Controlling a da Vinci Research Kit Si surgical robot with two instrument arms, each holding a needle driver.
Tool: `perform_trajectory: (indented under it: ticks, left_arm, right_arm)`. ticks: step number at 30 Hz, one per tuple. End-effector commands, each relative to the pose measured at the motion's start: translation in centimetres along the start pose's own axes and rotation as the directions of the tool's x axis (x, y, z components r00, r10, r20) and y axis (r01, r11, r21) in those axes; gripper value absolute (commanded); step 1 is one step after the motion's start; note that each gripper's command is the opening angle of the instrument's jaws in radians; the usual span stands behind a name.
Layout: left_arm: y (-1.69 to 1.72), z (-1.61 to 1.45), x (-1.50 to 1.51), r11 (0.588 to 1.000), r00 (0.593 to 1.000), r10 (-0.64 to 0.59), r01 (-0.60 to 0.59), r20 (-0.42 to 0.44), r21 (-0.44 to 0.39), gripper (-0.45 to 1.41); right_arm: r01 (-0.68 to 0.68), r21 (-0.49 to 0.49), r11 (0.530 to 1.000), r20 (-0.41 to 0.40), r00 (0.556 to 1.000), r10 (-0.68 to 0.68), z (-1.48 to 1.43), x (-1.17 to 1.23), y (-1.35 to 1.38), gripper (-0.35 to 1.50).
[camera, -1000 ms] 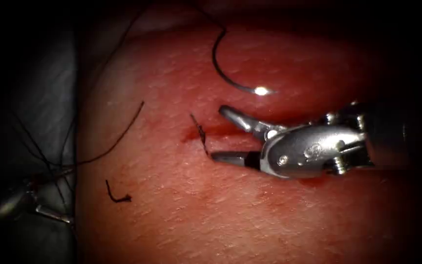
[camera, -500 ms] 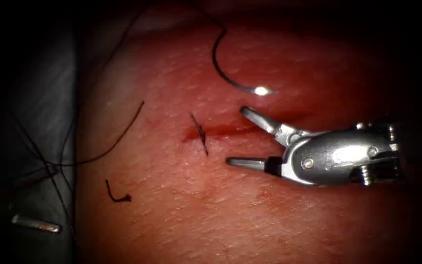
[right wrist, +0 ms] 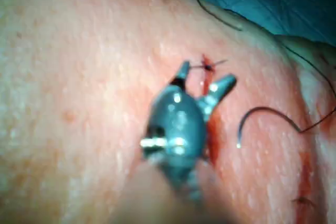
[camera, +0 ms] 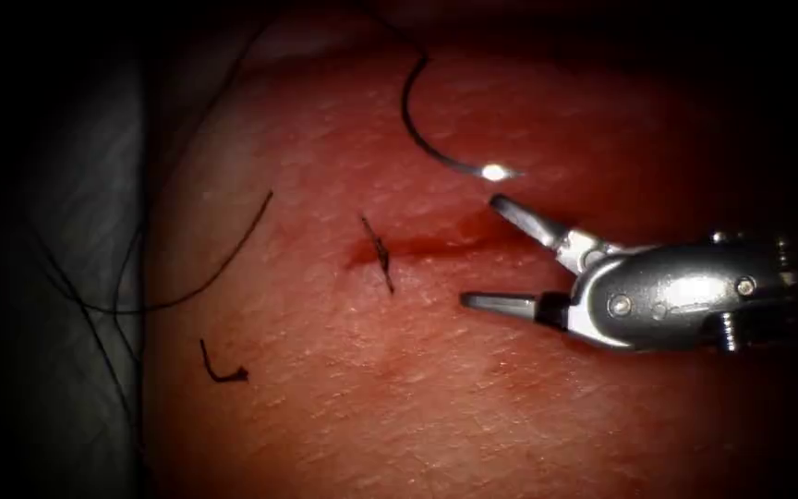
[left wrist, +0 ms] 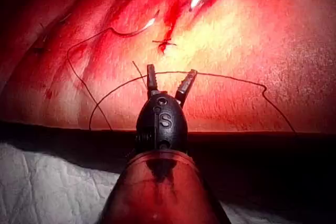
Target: Wound Closure
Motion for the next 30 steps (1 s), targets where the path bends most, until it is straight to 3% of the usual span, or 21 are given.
perform_trajectory:
  ticks: [1,8,13,19,23,26,30]
  left_arm:
    - [0.04,0.13,-0.04,1.0,1.0,-0.008,0.007,-0.013,-0.011,0.42]
    - [0.09,0.72,-0.02,0.999,0.999,0.036,-0.037,-0.018,-0.02,0.49]
    - [-0.03,1.19,-0.14,0.995,0.995,0.098,-0.098,-0.002,-0.007,0.51]
    - [-0.28,1.61,-0.4,0.989,0.989,0.14,-0.142,0.041,0.03,0.51]
    - [-0.4,1.72,-0.61,0.987,0.987,0.155,-0.156,0.046,0.027,0.46]
    - [-0.47,1.74,-0.74,0.988,0.988,0.148,-0.15,0.054,0.033,0.42]
    - [-0.52,1.77,-0.87,0.989,0.988,0.136,-0.14,0.065,0.047,0.41]
  right_arm:
    - [-0.002,0.0,1.0,-0.008,1.0,0.002,0.06,-0.03,-0.1,1.06]
    - [-0.019,0.023,1.0,0.011,1.0,0.019,0.03,-0.03,-0.08,1.11]
    - [-0.018,0.076,0.997,0.056,0.998,0.014,-0.01,-0.02,0.01,1.09]
    - [-0.026,0.073,0.997,0.033,0.999,0.024,-0.08,-0.04,0.08,1.11]
    - [-0.027,0.065,0.998,0.018,1.0,0.025,-0.12,-0.07,0.1,1.08]
    - [-0.029,0.051,0.998,0.001,1.0,0.029,-0.14,-0.08,0.11,0.94]
    - [-0.027,0.05,0.998,-0.005,1.0,0.027,-0.19,-0.1,0.1,0.94]
